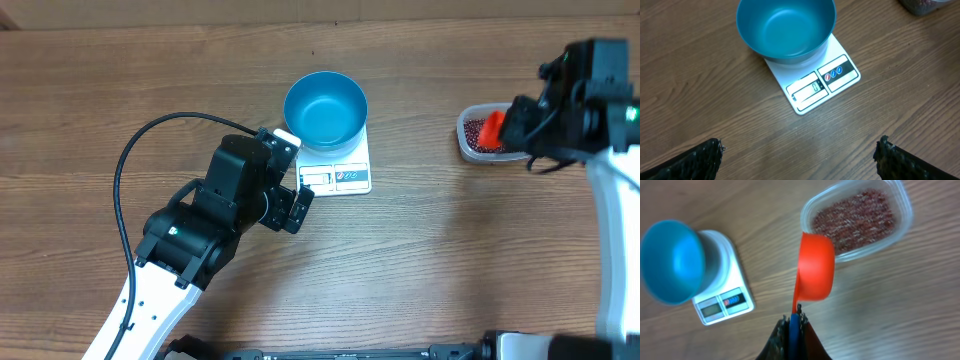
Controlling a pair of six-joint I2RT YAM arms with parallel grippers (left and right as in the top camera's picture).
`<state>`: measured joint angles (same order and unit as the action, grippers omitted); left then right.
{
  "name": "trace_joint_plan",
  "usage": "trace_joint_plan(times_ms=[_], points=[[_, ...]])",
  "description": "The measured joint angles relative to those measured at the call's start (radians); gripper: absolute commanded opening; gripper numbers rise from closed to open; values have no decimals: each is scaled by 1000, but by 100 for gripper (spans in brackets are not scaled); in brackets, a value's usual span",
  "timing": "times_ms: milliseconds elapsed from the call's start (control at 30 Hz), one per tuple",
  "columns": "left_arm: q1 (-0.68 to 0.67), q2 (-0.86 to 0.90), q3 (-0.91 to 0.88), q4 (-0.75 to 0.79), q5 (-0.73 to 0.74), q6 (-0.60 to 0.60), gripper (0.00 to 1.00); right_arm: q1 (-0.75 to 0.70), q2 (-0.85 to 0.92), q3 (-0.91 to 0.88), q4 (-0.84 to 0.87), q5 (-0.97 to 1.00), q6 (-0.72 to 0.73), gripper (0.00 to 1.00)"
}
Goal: Scoop item into bowl and weigh 150g on scale
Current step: 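Move the orange cup with the right gripper over the bean tub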
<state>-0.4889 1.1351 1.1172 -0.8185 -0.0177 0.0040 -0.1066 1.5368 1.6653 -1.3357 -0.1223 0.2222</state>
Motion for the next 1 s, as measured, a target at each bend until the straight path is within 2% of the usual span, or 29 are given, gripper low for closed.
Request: trace_joint_plan(times_ms=[200, 400, 800, 1000], points=[[0, 0, 0, 0, 0, 0, 99, -128, 166, 68, 6, 10, -138, 4], [0, 0, 0, 0, 0, 0, 100, -184, 265, 68, 34, 24, -277, 4], [0, 0, 0, 0, 0, 0, 100, -180, 273, 66, 137, 22, -468, 4], [0, 0, 0, 0, 0, 0, 99, -180, 273, 34, 146, 21, -497, 4]])
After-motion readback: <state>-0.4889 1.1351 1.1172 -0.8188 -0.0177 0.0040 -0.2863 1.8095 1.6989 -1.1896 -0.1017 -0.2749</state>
